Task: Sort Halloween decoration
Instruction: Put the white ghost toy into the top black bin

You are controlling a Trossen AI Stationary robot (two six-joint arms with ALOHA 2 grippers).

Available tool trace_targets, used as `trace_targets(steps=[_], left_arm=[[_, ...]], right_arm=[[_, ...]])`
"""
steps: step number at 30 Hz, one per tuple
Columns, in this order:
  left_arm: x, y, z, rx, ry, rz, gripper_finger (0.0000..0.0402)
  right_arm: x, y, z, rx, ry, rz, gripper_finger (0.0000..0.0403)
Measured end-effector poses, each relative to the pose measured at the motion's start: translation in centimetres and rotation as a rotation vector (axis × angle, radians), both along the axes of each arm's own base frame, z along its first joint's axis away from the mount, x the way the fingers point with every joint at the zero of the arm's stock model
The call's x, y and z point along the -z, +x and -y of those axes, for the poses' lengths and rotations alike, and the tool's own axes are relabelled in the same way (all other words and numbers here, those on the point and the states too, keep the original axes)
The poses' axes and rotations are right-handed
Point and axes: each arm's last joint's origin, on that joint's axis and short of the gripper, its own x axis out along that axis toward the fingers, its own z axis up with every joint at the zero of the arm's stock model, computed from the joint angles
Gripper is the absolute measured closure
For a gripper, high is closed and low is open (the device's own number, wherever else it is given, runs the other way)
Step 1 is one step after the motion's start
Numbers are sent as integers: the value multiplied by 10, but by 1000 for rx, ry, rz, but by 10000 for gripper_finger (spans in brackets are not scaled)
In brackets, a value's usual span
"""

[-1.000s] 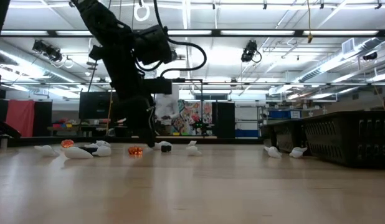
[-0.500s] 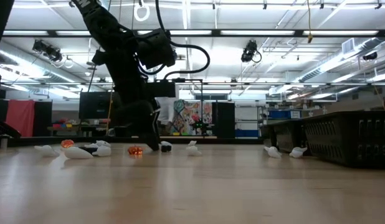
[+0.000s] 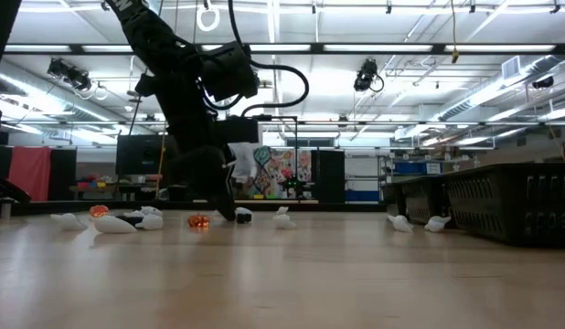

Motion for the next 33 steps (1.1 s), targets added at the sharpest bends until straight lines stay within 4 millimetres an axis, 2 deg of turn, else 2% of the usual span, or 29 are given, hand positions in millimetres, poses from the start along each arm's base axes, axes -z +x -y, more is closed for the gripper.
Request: trace_targets(steps=[8, 21, 28, 33], left_arm=[[0, 0, 0, -3, -1, -2, 365], [-18, 17, -2, 0, -13, 76, 366], [-29, 36, -3, 10, -54, 204, 367], [-42, 66, -12, -19, -57, 284, 367]], right_arm=[[0, 0, 0, 1, 1, 6, 245], [-1, 0, 0, -1, 0, 5, 245], [-1, 0, 0, -5, -6, 0, 245], [-1, 0, 0, -9, -12, -1, 245]])
